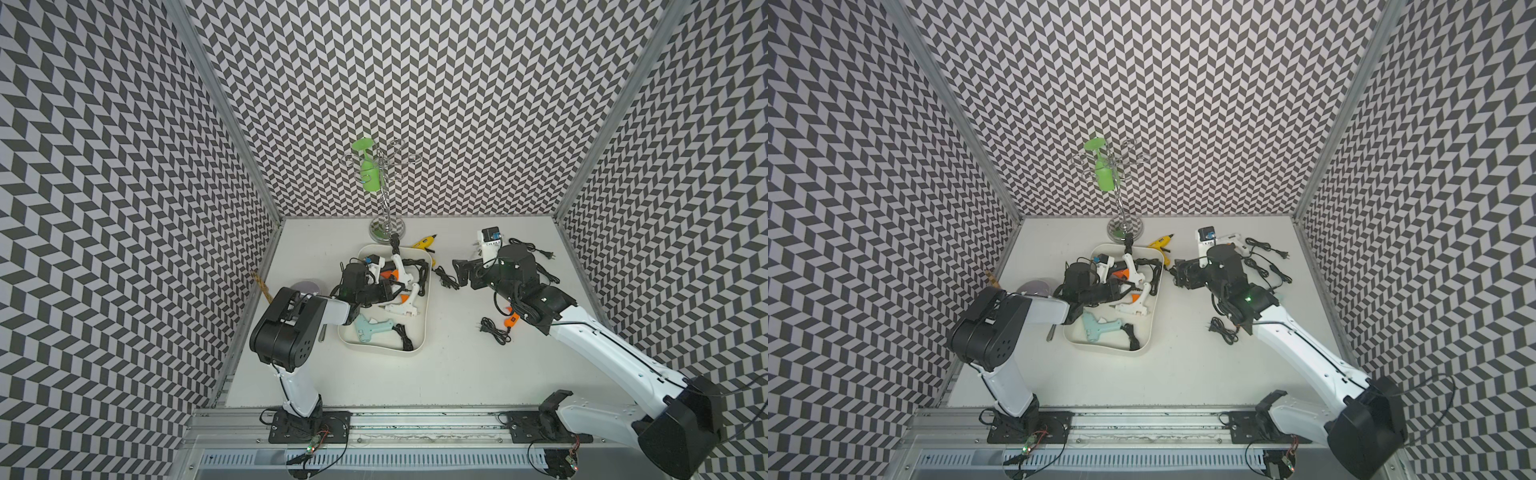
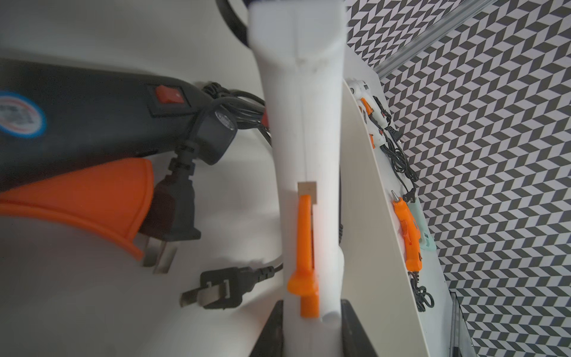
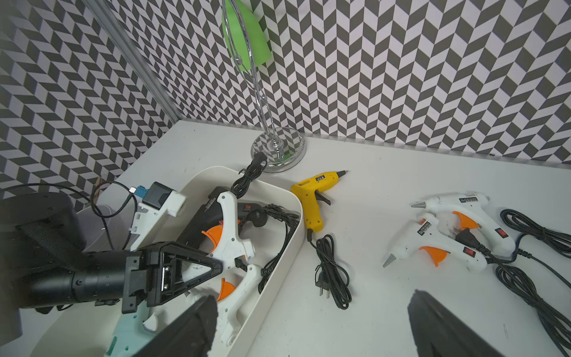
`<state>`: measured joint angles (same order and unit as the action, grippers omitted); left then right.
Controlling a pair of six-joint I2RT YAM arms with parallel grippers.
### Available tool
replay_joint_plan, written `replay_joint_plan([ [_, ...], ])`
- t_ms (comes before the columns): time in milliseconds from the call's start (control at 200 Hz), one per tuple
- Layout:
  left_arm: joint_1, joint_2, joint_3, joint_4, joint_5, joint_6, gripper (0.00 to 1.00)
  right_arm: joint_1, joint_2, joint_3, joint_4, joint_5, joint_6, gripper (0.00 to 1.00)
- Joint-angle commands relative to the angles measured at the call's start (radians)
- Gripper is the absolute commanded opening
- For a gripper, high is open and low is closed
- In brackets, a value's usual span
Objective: Put the hot melt glue gun into the storage box
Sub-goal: Place the hot melt adhesive gun in the storage box.
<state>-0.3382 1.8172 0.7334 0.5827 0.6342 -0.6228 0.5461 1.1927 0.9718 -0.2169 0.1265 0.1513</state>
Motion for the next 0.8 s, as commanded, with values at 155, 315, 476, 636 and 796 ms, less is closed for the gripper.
replay_joint_plan([
  [155,-0.011,0.054,0.03,0.095,0.025,-0.143,0.21,-0.005,0.047,0.014,0.013,0.01,0.011,0.99],
  [315,-0.051,0.006,-0.049,0.178,-0.023,-0.231,0.21,-0.004,0.054,0.009,0.01,0.013,0.008,0.99],
  [476,-0.123,-0.15,-0.089,0.104,-0.157,-0.117,0.2,-0.005,0.057,-0.005,0.019,0.007,0.011,0.99],
  [636,-0.132,-0.298,-0.064,0.017,-0.213,-0.013,0.2,-0.004,0.061,-0.013,0.025,0.001,0.01,0.99],
  [796,-0.112,-0.396,-0.05,-0.064,-0.229,-0.027,0.19,-0.004,0.064,-0.013,0.022,-0.014,0.007,0.99],
])
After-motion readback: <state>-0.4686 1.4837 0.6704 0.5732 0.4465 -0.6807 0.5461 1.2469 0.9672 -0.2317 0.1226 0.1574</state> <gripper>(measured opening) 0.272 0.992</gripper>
